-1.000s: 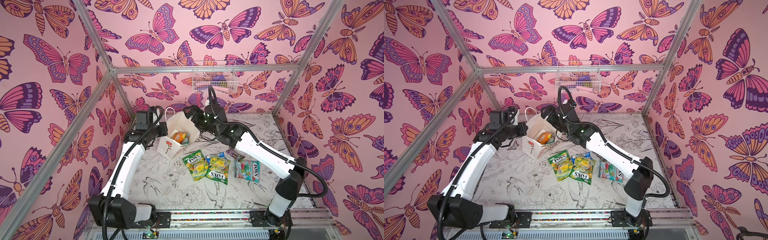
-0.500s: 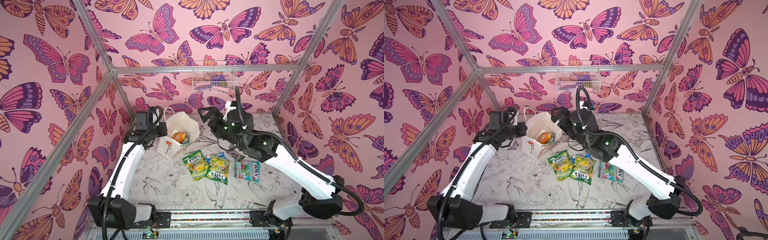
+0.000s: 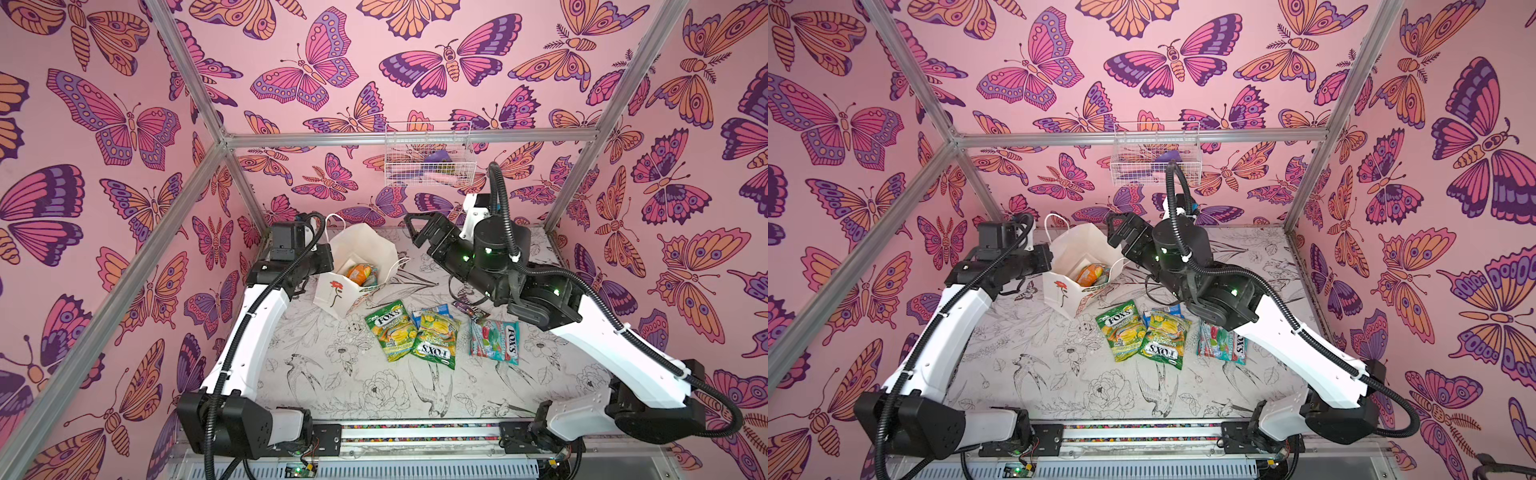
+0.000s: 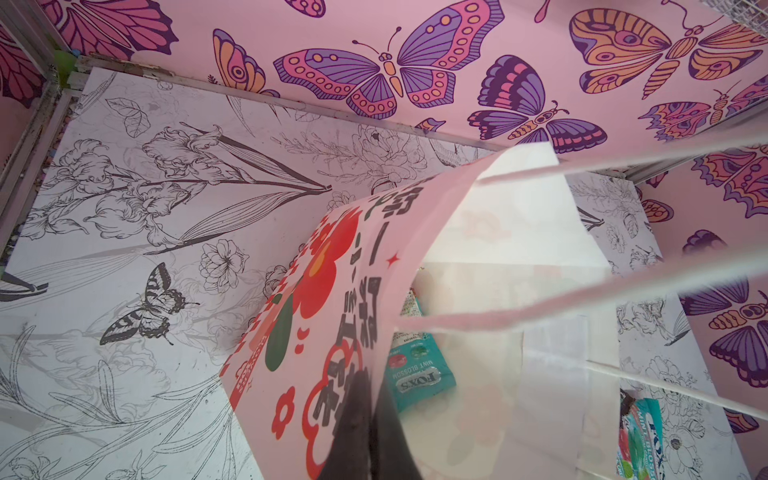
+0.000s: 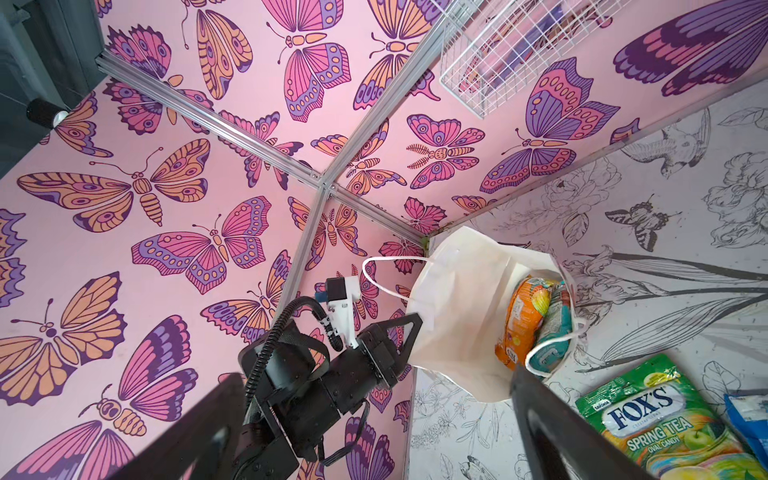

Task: Place the snacks into the paper bag
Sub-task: 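Raise the right gripper out of the paper bag toward the remaining snacks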

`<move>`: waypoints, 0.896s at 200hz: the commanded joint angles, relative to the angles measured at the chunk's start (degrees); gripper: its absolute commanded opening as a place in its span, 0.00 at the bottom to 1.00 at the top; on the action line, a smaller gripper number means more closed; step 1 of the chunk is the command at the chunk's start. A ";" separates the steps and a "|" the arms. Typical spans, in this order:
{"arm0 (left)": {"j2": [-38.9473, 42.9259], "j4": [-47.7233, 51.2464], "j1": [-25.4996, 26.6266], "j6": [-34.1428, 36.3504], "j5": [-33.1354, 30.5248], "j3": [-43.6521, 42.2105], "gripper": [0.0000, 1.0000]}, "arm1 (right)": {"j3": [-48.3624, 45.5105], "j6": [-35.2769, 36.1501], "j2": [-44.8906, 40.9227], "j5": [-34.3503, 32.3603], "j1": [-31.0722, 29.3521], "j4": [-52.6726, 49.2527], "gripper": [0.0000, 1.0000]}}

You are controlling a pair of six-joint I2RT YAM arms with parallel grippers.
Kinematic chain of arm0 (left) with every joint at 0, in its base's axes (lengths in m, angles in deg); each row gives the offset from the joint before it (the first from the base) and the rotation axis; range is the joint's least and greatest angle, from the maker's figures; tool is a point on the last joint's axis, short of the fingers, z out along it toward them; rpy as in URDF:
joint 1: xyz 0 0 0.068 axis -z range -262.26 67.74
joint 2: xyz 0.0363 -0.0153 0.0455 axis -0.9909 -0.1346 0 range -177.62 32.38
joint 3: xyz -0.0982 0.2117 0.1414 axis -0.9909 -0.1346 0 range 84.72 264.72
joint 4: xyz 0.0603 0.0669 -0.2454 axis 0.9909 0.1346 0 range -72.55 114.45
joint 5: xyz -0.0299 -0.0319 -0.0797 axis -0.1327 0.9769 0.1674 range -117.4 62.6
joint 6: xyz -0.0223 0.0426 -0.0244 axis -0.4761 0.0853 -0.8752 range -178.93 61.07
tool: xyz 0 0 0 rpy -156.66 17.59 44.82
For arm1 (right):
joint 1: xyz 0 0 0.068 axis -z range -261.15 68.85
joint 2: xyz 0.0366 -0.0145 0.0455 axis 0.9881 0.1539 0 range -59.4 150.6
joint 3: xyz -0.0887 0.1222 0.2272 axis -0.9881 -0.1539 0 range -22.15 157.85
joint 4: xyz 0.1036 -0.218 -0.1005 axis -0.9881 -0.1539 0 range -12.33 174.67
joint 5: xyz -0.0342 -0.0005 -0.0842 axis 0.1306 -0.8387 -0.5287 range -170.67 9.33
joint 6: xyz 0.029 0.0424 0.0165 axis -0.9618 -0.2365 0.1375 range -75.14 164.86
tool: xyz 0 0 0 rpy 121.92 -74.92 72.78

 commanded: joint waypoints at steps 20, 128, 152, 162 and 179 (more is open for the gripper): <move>1.10 -1.60 -0.53 0.27 -0.75 -0.81 0.00 | -1.42 2.89 -2.15 1.79 -0.54 4.41 0.99; 2.03 -1.68 -0.51 0.30 -1.19 -0.98 0.00 | -12.23 5.39 -7.69 -2.81 0.24 6.46 0.99; 2.08 -1.63 -0.62 0.43 -1.19 -0.94 0.00 | -19.93 6.33 -12.68 -7.08 2.38 6.25 0.99; 2.16 -1.62 -0.60 0.45 -1.19 -0.91 0.00 | -22.34 6.63 -14.44 -7.99 3.45 5.43 0.99; 2.12 -1.68 -0.59 0.33 -1.37 -1.04 0.00 | -25.13 7.44 -16.36 -10.13 4.64 3.31 0.99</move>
